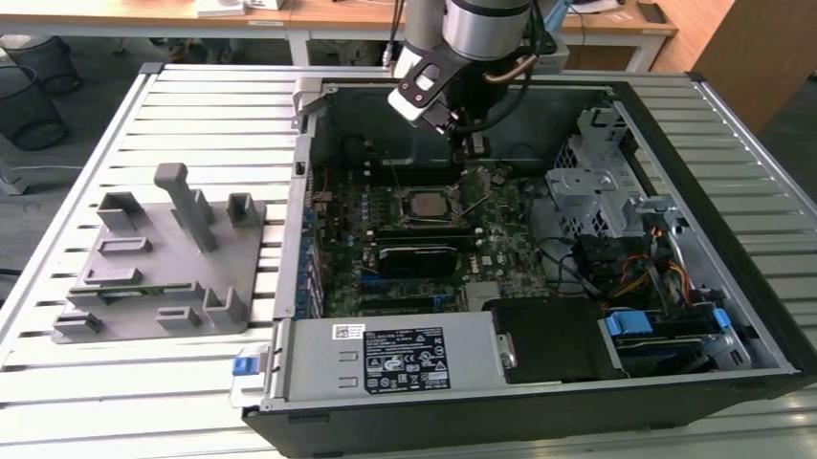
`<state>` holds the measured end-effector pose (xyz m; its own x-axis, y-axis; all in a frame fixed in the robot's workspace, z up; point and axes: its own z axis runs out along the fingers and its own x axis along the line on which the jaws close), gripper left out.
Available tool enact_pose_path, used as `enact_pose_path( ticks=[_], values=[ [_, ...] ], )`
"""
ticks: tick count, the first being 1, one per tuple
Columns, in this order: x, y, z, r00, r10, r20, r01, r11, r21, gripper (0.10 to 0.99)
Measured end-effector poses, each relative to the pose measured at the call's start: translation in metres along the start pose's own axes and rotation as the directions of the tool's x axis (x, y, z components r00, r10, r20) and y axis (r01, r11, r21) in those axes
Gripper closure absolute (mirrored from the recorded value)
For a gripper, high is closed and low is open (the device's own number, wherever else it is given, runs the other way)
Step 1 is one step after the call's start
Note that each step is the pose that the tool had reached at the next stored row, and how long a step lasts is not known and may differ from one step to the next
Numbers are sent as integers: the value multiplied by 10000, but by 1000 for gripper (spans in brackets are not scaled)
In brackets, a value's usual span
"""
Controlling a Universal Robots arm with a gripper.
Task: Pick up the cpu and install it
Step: 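Close the cpu cover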
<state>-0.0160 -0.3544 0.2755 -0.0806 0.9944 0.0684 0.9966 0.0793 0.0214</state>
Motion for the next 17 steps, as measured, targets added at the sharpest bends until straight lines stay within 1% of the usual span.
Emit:
enact_pose_path(
  ticks=[2, 5, 9, 11, 14, 17],
  values=[
    [-3, 25, 6, 9999, -120, -4, 120, 9999, 7, 980],
    [-24, 40, 8, 9999, -139, 6, 139, 9999, 10, 980],
    [-39, 42, 15, 9999, -139, 78, 139, 9999, 19, 980],
    [-40, 48, 20, 9999, -140, 89, 140, 9999, 19, 980],
    [-38, 78, 29, 9999, -140, 100, 140, 9999, 19, 980],
    [-30, 111, 43, 9998, -159, 143, 159, 9999, 24, 980]
  ],
)
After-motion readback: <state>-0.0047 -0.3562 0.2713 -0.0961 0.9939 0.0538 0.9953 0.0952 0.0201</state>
